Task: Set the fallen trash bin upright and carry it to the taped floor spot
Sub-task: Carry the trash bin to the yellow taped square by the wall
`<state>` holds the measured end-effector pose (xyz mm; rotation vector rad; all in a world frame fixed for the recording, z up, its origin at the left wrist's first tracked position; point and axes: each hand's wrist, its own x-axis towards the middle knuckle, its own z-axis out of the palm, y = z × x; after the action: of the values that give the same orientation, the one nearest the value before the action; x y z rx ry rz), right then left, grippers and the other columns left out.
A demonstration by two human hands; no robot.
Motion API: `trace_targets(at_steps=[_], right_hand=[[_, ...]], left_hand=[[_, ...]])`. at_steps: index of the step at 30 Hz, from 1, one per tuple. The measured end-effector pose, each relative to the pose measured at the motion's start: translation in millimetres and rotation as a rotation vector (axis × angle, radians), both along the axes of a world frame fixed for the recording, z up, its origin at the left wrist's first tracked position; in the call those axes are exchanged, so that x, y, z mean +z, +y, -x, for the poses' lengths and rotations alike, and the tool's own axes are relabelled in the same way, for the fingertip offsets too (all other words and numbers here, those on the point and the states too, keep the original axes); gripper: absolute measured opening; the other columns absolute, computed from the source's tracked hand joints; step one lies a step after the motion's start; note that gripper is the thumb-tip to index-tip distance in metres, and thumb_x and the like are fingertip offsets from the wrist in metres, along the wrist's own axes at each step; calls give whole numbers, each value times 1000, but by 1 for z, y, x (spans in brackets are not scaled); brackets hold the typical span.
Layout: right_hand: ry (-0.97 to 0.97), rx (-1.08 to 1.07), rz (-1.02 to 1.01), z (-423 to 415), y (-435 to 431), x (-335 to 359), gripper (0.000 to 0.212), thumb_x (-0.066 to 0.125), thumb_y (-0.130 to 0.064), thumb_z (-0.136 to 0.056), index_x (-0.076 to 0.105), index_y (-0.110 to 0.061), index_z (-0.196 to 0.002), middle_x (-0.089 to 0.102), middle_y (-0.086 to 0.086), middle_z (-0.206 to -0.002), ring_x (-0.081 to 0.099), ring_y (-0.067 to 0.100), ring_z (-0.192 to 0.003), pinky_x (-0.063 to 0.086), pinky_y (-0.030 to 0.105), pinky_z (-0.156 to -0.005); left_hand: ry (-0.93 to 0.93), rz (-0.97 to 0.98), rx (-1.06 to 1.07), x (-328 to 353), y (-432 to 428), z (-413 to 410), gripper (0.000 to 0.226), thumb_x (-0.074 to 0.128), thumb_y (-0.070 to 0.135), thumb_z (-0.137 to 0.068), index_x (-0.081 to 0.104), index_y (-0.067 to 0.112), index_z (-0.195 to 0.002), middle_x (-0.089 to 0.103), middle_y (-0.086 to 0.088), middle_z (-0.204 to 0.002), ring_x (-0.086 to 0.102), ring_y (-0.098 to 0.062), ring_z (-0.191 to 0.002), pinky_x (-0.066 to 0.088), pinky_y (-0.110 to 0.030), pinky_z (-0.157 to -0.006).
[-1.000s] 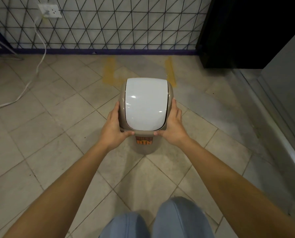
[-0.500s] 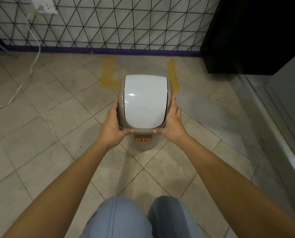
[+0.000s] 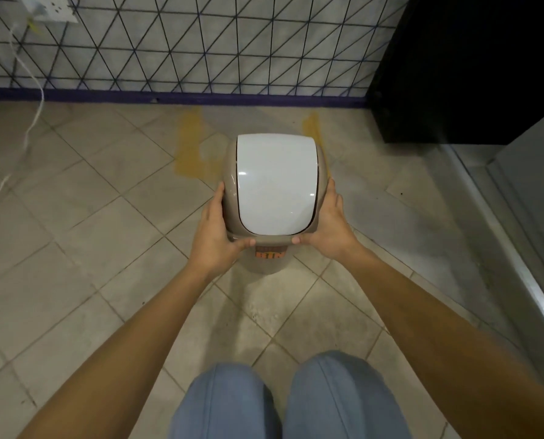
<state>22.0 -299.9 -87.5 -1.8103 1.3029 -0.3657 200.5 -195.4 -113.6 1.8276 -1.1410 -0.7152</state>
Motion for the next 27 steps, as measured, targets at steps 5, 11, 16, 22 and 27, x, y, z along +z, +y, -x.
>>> trace_targets(at_steps=[5,11,16,22,27], right_hand=[[-22,-1,28,-14,-21,-2,135,87,-6,-52,-10,-17,-146,20,11,-142,19,25,-137,28,42,-112],[-30,-1,54,-25,-49,-5,135,86,-6,-54,-12,-17,-146,18,11,-145,17,25,-139,26,44,-113],[-46,-5,67,-34,-70,-9,134,87,-11,-53,-9,-20,-147,18,8,-147,16,23,-139,25,45,-114],[-14,-36,89,-29,-89,-12,119,90,-21,-49,18,-19,-144,32,6,-139,28,23,-133,29,39,-111],[-27,-34,-47,-25,-110,-16,109,89,-21,-52,28,-18,-142,38,6,-140,38,23,-130,35,41,-108]], left_hand=[[7,15,-13,-3,-19,-14,116,84,21,-65,6,20,-151,27,-4,-151,30,-22,-138,38,-49,-106],[22,35,-18,-7,-46,-29,116,84,19,-66,6,20,-151,27,-4,-148,28,-20,-139,32,-43,-112],[94,55,-6,-11,-69,-42,116,86,17,-62,11,22,-150,26,6,-142,29,-11,-136,30,-36,-113],[267,-21,88,-10,-88,-49,104,85,12,-63,25,19,-147,38,4,-141,41,-19,-130,41,-34,-104],[342,-46,80,-8,-101,-56,106,84,7,-62,22,20,-147,44,1,-139,48,-16,-119,44,-27,-91]])
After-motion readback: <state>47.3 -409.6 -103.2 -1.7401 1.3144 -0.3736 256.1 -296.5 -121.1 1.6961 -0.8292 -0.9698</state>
